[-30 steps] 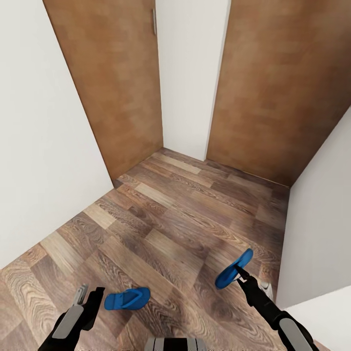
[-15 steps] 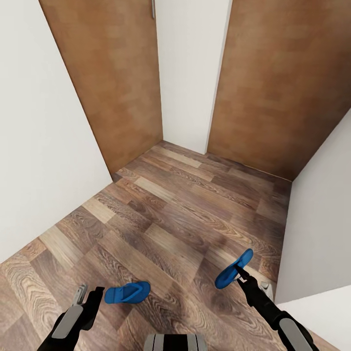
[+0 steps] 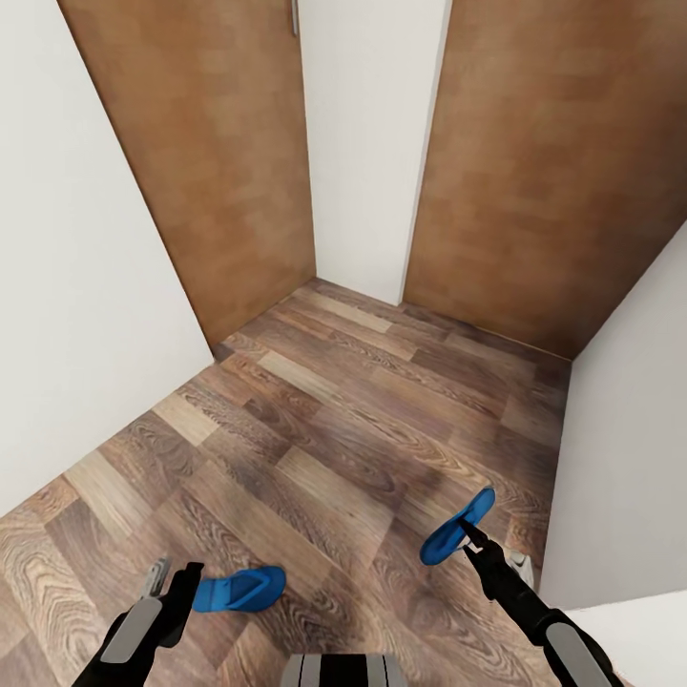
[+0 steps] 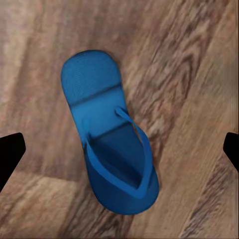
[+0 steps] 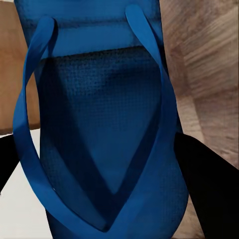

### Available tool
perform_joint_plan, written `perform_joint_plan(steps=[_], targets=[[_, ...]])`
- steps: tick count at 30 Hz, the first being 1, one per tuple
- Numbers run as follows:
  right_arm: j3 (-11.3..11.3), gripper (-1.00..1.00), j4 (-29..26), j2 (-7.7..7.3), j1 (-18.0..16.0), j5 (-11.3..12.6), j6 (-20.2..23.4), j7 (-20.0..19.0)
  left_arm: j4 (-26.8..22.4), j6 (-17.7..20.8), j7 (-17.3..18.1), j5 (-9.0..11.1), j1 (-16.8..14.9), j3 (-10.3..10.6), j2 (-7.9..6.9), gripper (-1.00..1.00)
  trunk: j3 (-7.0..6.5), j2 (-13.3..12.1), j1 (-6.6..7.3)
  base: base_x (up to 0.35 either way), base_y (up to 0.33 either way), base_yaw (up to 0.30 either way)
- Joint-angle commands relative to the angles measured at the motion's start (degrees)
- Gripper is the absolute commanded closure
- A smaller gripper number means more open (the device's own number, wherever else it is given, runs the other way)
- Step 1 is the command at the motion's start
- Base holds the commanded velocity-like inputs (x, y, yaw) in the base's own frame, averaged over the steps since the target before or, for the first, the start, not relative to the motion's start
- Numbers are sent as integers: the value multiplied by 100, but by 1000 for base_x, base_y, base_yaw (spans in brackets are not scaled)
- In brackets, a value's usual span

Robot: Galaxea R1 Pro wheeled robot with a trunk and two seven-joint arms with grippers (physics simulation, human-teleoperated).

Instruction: In the bedroom, move the book from the bed onto either nightstand, and place the two sandals side by side next to the bed.

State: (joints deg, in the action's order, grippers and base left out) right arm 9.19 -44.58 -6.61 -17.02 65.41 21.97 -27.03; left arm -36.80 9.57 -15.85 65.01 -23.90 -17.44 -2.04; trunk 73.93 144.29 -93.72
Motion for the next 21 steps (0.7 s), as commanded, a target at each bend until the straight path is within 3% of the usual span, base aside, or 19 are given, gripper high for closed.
perform_joint_plan(steps=[1, 6, 21], targets=[[11, 100, 3, 1, -3, 51, 53, -5, -12, 27, -32, 38, 0, -14, -2, -100, 4, 1, -1, 237, -117, 0], [11, 100, 2, 1, -3, 51, 53, -4, -11, 21, -32, 38, 0, -14, 6, -100, 4, 1, -1, 144, -72, 0], [7, 100, 9, 10, -4, 51, 53, 4, -12, 22, -32, 40, 0, -14, 11, -100, 4, 1, -1, 7, -5, 0]])
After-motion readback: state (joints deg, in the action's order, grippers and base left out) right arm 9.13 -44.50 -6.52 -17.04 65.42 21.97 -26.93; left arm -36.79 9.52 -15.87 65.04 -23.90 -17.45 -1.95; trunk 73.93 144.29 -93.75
